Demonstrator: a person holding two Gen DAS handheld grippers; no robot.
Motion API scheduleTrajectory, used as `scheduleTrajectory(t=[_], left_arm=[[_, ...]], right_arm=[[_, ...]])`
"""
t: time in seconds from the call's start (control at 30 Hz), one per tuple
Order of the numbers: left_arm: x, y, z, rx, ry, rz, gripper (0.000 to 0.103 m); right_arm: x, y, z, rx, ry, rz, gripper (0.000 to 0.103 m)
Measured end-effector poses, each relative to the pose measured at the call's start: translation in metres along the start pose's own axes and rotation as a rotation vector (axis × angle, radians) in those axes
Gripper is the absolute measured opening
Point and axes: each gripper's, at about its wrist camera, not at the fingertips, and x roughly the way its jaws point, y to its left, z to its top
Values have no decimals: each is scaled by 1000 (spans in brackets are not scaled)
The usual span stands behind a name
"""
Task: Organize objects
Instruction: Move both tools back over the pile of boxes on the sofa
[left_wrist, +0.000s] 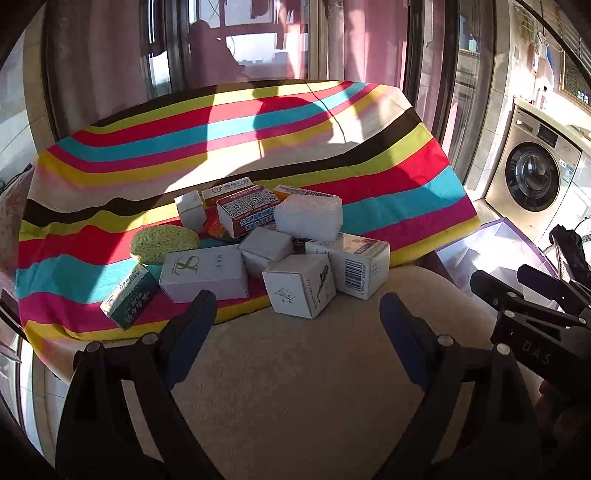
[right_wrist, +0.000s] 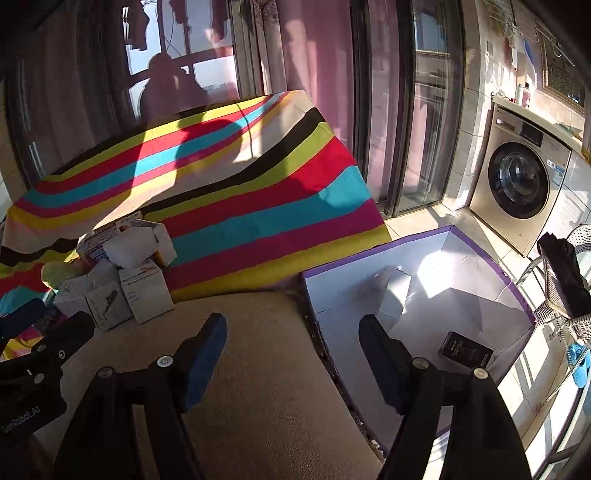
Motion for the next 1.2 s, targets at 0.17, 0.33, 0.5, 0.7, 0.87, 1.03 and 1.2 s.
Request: scheduleTrajectory(t=[0.17, 0.33, 0.5, 0.7, 0.87, 1.03, 1.2], left_arm=[[-3, 36, -11, -51, 5, 63, 91], [-3, 58, -18, -93, 27, 66, 91], [-1, 68, -21, -116, 35, 64, 91], [3, 75, -23, -140, 57, 48, 91], [6, 76, -22, -142, 68, 36, 91], [9, 77, -23, -149, 79, 28, 91], [11, 83, -25, -177, 80, -6, 92]], right_arm=[[1, 47, -3, -82, -25, 69, 76], [4, 72, -2, -121, -29, 84, 79], [11, 85, -1, -140, -18, 84, 81], [14, 94, -3, -177, -11, 87, 83], [18, 95, -4, -190, 7, 83, 84], [22, 95, -5, -197, 15, 83, 84], [27, 96, -6, -200, 23, 94, 84]])
